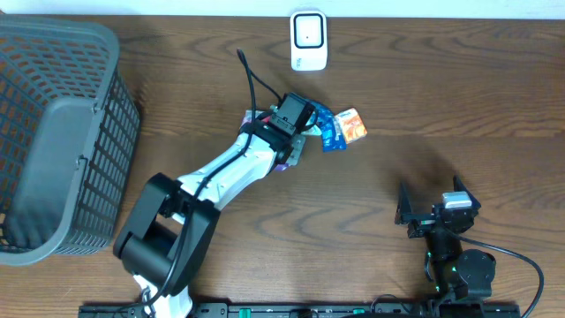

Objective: Scan the item barcode
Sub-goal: 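Carry the red-purple pack out and drop it left of the items, then withdraw the left gripper beside the basket and raise the right arm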

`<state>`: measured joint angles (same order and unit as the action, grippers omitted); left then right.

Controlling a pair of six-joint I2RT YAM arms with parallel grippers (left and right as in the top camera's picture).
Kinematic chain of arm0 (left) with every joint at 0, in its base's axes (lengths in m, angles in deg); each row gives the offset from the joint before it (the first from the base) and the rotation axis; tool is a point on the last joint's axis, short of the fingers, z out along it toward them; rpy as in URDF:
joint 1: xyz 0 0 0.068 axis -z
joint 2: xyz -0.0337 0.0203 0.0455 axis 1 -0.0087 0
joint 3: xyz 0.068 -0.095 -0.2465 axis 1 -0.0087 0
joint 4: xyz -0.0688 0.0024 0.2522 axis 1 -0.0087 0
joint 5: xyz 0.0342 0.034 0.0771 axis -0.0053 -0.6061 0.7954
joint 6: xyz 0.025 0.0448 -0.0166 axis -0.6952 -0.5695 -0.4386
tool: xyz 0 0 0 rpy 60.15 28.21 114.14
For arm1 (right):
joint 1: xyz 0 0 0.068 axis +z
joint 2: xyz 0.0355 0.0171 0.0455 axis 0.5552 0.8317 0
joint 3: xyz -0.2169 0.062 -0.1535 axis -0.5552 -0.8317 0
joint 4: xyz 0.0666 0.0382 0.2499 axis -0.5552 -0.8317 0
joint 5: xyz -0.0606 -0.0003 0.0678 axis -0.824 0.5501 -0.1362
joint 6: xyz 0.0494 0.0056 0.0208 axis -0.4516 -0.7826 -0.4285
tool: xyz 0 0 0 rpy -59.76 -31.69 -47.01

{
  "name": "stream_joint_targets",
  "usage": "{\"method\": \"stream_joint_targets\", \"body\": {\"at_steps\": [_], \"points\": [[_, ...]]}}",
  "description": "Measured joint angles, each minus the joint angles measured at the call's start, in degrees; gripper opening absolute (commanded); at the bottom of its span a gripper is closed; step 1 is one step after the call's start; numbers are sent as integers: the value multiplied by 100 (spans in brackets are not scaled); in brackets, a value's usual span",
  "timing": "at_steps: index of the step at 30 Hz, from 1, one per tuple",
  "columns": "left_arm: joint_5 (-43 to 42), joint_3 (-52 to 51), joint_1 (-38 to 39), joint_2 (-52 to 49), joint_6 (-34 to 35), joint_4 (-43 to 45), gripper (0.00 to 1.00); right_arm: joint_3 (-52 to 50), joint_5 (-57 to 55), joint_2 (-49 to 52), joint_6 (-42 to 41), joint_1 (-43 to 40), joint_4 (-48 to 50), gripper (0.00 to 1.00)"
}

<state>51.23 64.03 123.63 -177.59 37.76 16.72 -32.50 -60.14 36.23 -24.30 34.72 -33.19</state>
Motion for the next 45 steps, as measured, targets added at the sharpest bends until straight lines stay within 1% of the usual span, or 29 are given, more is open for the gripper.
{"method": "stream_joint_targets", "body": {"at_steps": [1, 3, 4, 5, 6, 7, 10, 11, 13, 14, 16, 18, 23, 28, 33, 35, 40, 45], "points": [[-17, 2, 0, -70, -2, 192, 15, 0, 2, 0, 0, 0, -2, 99], [-35, 2, 0, -136, -7, 413, 27, 0, 0, 0, 2, 0, 0, 99], [-55, 2, -2, -160, 4, 529, 29, 0, 0, 0, 2, 0, 0, 99], [-85, 2, -13, -164, -13, 581, 36, 0, 0, 0, 2, 0, -2, 99], [-105, 4, -20, -164, -15, 575, 59, 0, 0, 0, 0, 0, 0, 99], [-127, 26, -35, -162, -22, 553, 63, 0, 0, 0, 0, 0, 0, 99], [-173, 122, -114, -140, -9, 378, 64, 0, 0, 0, 2, 0, -2, 99], [-173, 146, -155, -107, -9, 315, 69, 0, 0, 0, 0, 0, -2, 99], [-173, 160, -262, 72, -31, 208, 83, 0, 0, 0, 0, 0, -2, 99], [-188, 160, -332, 219, 17, 162, 86, 0, 0, 0, 2, 0, -2, 99], [-201, 162, -476, 603, 39, 85, 88, 0, 0, 0, 2, 0, -2, 99], [-214, 179, -660, 1108, 85, -17, 94, 0, 2, 0, 0, 0, -2, 99], [-212, 337, -1202, 2221, 387, -485, 98, 0, 0, 0, 2, 0, -2, 99], [-210, 356, -1517, 2879, 529, -1086, 98, 0, 0, 0, 2, 0, -2, 99], [-192, 356, -1539, 3342, 597, -1650, 98, 0, 0, 0, 0, 0, 0, 99], [-63, 356, -1539, 3499, 640, -1982, 98, 0, 0, 0, 2, 0, -2, 99], [476, 358, -1696, 3665, 1165, -2841, 98, 0, 0, 0, 2, 0, 0, 99], [680, 356, -1808, 3633, 1392, -3434, 98, 0, 0, 0, 2, 0, 0, 99]]}}
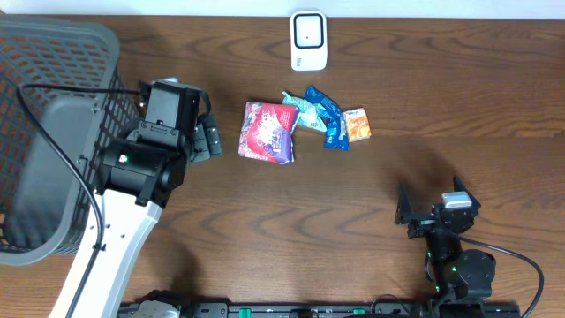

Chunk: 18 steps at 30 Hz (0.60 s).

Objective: Scan the item barcode
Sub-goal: 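Withdraw the left gripper beside the basket and raise the right arm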

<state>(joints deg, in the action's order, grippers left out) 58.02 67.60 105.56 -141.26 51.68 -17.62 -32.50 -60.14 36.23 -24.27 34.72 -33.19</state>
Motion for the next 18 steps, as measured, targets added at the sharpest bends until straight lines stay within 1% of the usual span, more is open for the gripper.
{"method": "stream_joint_targets", "body": {"at_steps": [10, 12, 14, 18], "points": [[63, 0, 0, -11, 98, -74, 98, 0, 13, 0, -4, 0, 2, 99], [66, 0, 0, -11, 111, -74, 98, -4, 170, 2, -111, 0, 83, 99], [68, 0, 0, -11, 114, -81, 98, -2, 656, -2, -498, 0, 372, 99], [81, 0, 0, -11, 114, -85, 98, -4, 1513, 0, -1060, 0, 348, 99]]}}
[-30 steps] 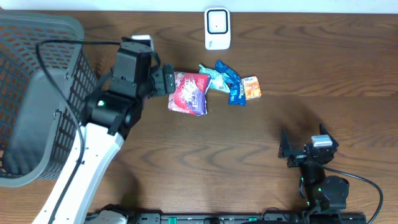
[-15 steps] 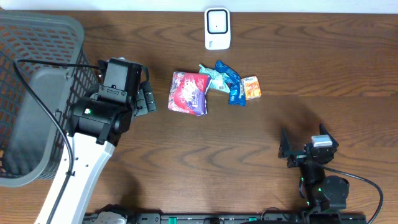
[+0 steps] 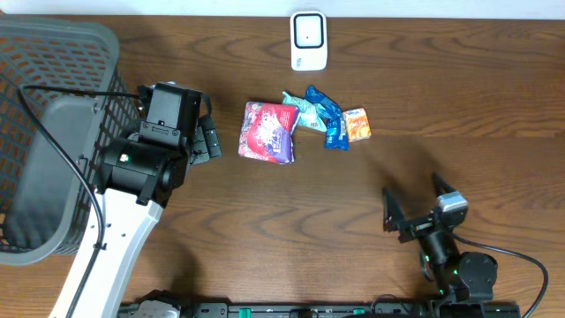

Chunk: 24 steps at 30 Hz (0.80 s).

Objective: Scan the item barcode
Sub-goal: 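Withdraw the left gripper beside the basket and raise the right arm, then reach the right gripper to the orange tissue pack and grasp it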

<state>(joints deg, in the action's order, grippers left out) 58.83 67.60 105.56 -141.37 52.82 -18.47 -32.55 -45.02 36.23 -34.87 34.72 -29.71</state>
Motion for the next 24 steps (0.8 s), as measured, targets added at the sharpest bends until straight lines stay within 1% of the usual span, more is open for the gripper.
{"method": "stream_joint_targets", "body": {"at_steps": [1, 3, 6, 7, 8, 10, 11, 13, 15, 17, 19, 20, 24], "points": [[0, 0, 0, 0, 0, 0, 98, 0, 122, 2, -107, 0, 74, 99], [2, 0, 0, 0, 0, 0, 98, 2, 632, 0, -772, -2, 632, 99], [2, 0, 0, 0, 0, -4, 98, 0, 1298, -2, -1882, 0, 896, 99], [2, 0, 0, 0, 0, -4, 98, 0, 1510, -2, -2505, 0, 1005, 99], [2, 0, 0, 0, 0, -4, 98, 0, 1609, 7, -2881, 0, 1143, 99], [2, 0, 0, 0, 0, -4, 98, 0, 1714, 4, -3244, 0, 1508, 99], [2, 0, 0, 0, 0, -4, 98, 0, 1764, -2, -3501, 0, 1864, 99], [4, 0, 0, 0, 0, -4, 98, 7, 1700, -2, -3635, 0, 2140, 99], [2, 0, 0, -2, 0, -2, 98, 83, 1547, 9, -3648, 0, 2072, 99], [2, 0, 0, -2, 0, -4, 98, 352, 1305, 138, -3495, 0, 1674, 99], [4, 0, 0, -4, 0, -11, 98, 859, 1045, 457, -3163, 0, 839, 99], [7, 0, 0, -4, 0, -9, 98, 1080, 946, 673, -3012, 0, 625, 99], [17, -2, 0, -11, 0, 0, 98, 2538, 535, 2170, -2140, 0, -409, 99]]}}
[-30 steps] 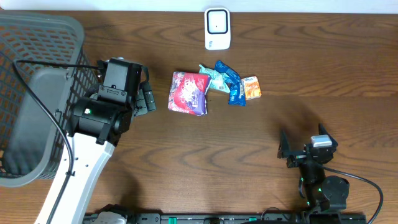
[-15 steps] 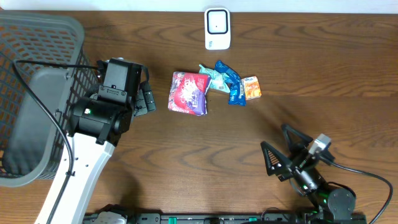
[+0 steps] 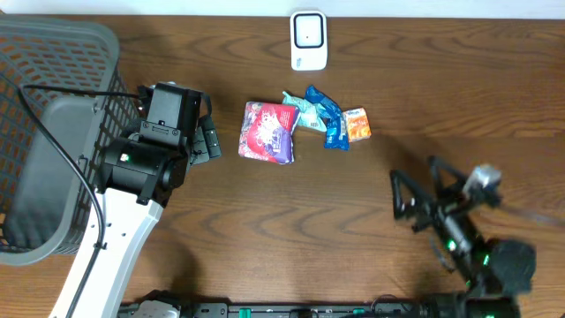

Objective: Scan the item barcode
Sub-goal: 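Reach the right gripper to the orange tissue pack and grasp it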

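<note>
Several snack packets lie at the table's middle: a red and purple packet (image 3: 268,132), a blue packet (image 3: 326,121) with a pale green one behind it, and a small orange packet (image 3: 357,124). A white barcode scanner (image 3: 308,40) stands at the far edge. My left gripper (image 3: 206,141) hangs left of the red packet, near the basket; its fingers look empty, and I cannot tell how far apart they stand. My right gripper (image 3: 413,189) is low at the right front, open and empty, blurred by motion.
A big grey mesh basket (image 3: 53,132) fills the left side, with the left arm's black cable running over it. Bare wooden table lies between the packets and the right arm.
My right gripper has risen and shifted right and slightly forward, appearing larger and blurred. The left arm and the packets have not moved.
At first my left gripper was down on the packet pile, covering the red packet. Later it stood back by the basket with the packets left on the table. The right arm stayed parked, then tilted, and now has lifted from its rest.
</note>
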`<state>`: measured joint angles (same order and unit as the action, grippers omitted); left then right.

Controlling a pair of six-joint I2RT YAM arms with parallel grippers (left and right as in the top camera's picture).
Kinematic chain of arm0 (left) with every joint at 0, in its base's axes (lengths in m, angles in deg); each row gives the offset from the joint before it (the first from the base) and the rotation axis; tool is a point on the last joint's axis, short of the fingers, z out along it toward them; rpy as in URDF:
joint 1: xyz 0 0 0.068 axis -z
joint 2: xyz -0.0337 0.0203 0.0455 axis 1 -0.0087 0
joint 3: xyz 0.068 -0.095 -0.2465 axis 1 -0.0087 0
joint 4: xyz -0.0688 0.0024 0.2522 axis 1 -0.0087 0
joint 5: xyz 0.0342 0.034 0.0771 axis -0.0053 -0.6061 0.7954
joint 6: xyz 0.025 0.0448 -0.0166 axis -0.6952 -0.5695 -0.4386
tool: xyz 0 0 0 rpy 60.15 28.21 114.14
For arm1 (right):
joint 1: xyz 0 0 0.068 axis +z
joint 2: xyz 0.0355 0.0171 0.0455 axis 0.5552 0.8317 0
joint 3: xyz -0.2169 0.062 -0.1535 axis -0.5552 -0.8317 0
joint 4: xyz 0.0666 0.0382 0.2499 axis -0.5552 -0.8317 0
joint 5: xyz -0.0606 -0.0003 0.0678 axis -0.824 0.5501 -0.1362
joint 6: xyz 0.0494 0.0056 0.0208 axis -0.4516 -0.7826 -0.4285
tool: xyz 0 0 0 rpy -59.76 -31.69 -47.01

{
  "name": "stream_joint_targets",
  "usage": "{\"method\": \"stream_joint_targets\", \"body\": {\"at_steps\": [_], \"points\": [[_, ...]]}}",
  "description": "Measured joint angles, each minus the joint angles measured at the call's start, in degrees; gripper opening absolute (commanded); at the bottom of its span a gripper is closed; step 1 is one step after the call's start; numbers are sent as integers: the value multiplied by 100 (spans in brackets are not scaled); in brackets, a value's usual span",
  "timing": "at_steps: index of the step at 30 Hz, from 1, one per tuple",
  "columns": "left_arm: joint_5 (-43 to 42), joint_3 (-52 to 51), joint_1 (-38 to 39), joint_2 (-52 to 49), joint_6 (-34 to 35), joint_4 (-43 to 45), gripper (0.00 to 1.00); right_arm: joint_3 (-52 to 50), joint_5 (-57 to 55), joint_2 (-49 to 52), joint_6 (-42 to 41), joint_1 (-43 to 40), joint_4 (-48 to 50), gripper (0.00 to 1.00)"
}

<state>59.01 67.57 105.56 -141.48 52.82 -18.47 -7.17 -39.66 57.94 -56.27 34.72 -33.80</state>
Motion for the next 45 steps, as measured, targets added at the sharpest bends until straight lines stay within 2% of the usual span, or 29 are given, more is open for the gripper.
{"method": "stream_joint_targets", "body": {"at_steps": [2, 10, 13, 18, 22, 30, 35, 37, 43, 45], "points": [[2, 0, 0, 0, 0, -2, 98, 798, -111, 868, 393, 0, -667, 99], [2, -9, 0, -11, 0, -7, 98, 4553, -118, 4924, 1694, 0, -4376, 99], [2, -9, 0, -15, 0, -4, 98, 5495, 192, 6050, 1878, 0, -5123, 99], [2, -9, 0, -17, 0, -4, 98, 5781, 461, 7123, 1952, 0, -5014, 99], [2, -9, 0, -17, 0, -4, 98, 5783, 533, 7847, 1845, 0, -4590, 93], [2, -9, 0, -20, 2, -4, 98, 5786, 46, 8496, 1864, -2, -4028, 90], [2, -9, 0, -20, 0, -4, 98, 5790, 0, 9005, 2105, -2, -3790, 75], [2, -9, 0, -20, 0, -7, 98, 5790, 11, 9226, 2144, -2, -3759, 73], [2, -9, 0, -20, 2, -4, 98, 5790, 542, 9827, 2406, -2, -3565, 75], [2, -9, 0, -20, 2, -4, 98, 5799, 800, 9960, 2476, -2, -3550, 70]]}}
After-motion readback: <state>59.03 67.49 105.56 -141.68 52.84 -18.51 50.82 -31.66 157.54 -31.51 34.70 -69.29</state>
